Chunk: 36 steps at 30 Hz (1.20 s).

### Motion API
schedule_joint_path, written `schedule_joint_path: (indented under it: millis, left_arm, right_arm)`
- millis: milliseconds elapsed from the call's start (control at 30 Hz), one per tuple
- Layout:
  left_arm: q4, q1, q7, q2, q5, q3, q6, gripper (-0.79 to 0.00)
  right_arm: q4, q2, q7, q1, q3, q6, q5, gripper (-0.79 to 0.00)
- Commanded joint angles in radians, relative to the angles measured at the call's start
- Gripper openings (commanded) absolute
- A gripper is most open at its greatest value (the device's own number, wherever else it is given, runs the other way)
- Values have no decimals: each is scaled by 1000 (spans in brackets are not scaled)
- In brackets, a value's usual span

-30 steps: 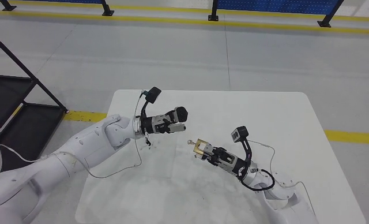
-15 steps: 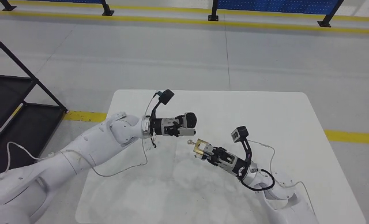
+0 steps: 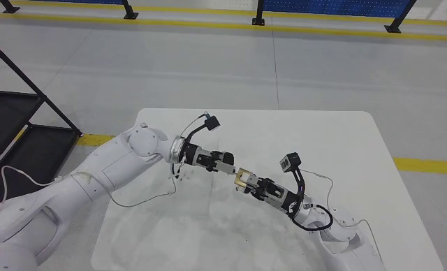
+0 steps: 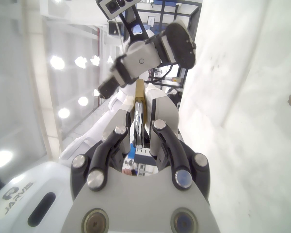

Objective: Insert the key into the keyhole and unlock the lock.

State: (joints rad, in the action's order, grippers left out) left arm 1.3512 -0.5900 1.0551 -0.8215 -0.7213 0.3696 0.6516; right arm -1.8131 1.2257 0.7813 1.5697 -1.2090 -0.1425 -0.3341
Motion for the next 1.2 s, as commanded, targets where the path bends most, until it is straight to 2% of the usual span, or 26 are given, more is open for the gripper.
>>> schedule_joint_path:
  millis: [0,267,433,633,800,967,1033,1067,1100,1167]
  left_arm:
    - [-7,-5,48,-5,-30,4,-24,0]
    - [-11,-7,52,-6,-43,9,-29,0]
    - [-9,-28,105,-2,-70,31,-140,0]
    - [-24,-52,158,-4,-167,74,-227,0]
    - [-46,-72,206,-16,-213,88,-302,0]
    - [-69,-85,229,-33,-247,106,-329,-6]
    - [-78,-92,238,-40,-263,114,-329,-185]
    - [-82,-95,245,-44,-265,117,-329,-342]
    - [-87,-98,250,-47,-268,121,-327,-413]
    - [-102,-103,257,-54,-265,126,-323,-499]
  right_arm:
    - [0,0,0,0,0,0,0,-785]
    - [0,0,0,0,0,0,0,-785]
    - [0,0,0,0,0,0,0,-785]
    - [0,0,0,0,0,0,0,-785]
    - [0,0,0,0,0,0,0,-785]
    - [0,0,0,0,0,0,0,-785]
    - [0,0,0,0,0,0,0,-785]
    - [0,0,0,0,0,0,0,-785]
    - [0,0,0,0,0,0,0,-785]
    - [0,0,0,0,0,0,0,-785]
